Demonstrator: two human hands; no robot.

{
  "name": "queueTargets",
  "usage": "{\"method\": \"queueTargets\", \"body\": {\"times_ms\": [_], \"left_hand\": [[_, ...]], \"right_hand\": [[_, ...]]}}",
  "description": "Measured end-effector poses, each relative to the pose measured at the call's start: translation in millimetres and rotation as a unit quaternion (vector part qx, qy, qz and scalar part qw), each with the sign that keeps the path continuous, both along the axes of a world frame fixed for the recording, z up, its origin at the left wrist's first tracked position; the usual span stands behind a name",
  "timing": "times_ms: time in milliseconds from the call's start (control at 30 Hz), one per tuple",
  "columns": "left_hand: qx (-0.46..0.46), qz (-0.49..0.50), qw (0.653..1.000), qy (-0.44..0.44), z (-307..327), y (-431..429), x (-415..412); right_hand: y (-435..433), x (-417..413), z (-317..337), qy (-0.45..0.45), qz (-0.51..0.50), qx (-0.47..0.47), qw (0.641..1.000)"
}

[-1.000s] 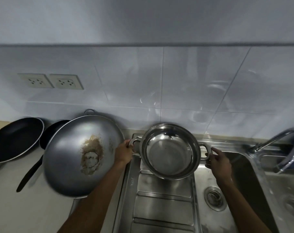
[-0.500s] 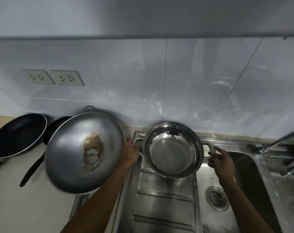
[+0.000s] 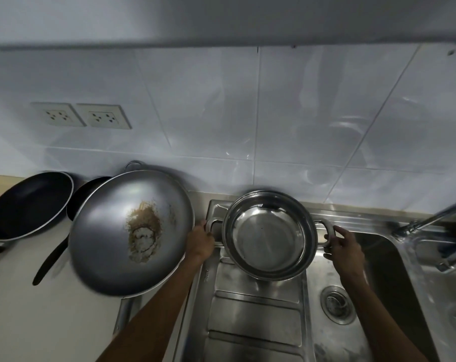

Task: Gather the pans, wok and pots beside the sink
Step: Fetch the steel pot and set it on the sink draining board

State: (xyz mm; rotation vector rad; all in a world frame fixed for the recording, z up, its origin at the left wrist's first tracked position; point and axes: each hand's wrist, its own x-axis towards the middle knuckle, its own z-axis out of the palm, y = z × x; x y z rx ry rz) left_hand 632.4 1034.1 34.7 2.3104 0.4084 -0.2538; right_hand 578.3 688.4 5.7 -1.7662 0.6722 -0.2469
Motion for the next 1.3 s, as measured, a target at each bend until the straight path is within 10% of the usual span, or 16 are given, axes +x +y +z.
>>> {"method": "queueTargets", "body": {"times_ms": [1300], "left_hand": [[-0.083,0.009,0.996,-0.028,1,-2,-100]], "right_hand": [[28,-77,16,0.019,0.071,-0.043,0.996]]}}
